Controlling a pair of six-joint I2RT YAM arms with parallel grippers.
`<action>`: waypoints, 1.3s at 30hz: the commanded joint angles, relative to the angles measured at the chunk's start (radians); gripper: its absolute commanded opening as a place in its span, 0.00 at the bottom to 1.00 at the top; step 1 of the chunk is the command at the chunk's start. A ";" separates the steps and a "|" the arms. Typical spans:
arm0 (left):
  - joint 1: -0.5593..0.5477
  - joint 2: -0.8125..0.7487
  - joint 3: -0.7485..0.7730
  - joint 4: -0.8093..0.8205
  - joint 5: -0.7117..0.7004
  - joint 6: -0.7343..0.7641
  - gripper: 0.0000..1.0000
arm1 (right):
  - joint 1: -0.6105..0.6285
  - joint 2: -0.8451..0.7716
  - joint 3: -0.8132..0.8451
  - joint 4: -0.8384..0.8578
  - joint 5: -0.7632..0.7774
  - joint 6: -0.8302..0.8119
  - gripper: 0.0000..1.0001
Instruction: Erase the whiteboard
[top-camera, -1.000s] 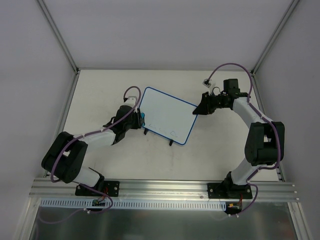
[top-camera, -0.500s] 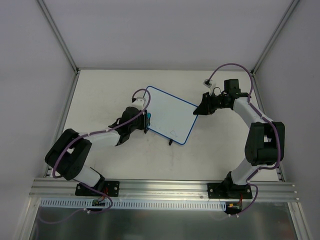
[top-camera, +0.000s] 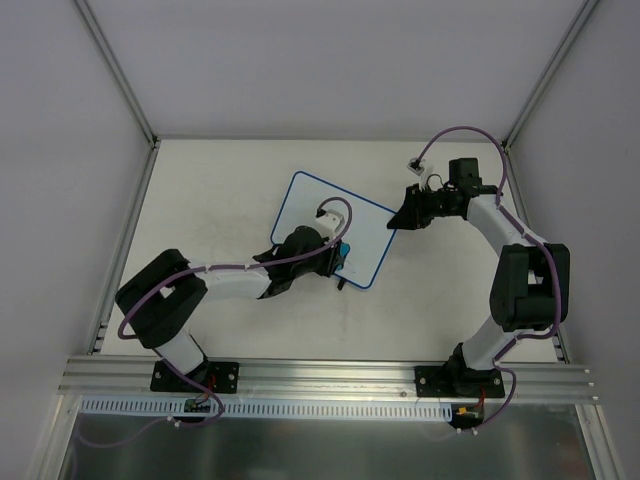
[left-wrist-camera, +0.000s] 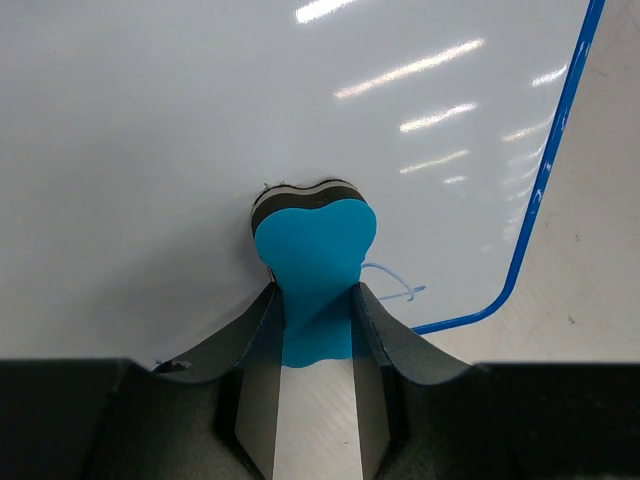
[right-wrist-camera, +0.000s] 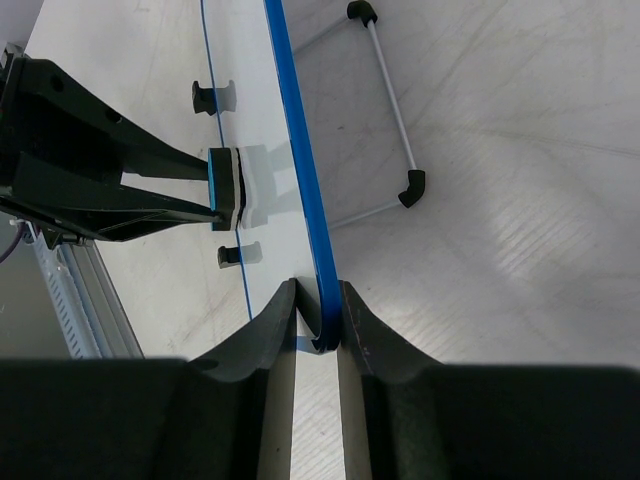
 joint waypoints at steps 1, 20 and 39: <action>0.017 0.024 0.010 -0.062 -0.059 -0.014 0.00 | 0.008 -0.029 -0.018 0.001 0.057 -0.070 0.00; 0.349 -0.102 -0.139 -0.065 -0.165 -0.145 0.00 | 0.007 -0.030 -0.020 -0.001 0.052 -0.077 0.00; 0.456 -0.111 -0.179 -0.264 -0.213 -0.383 0.00 | 0.004 -0.036 -0.024 0.001 0.057 -0.079 0.00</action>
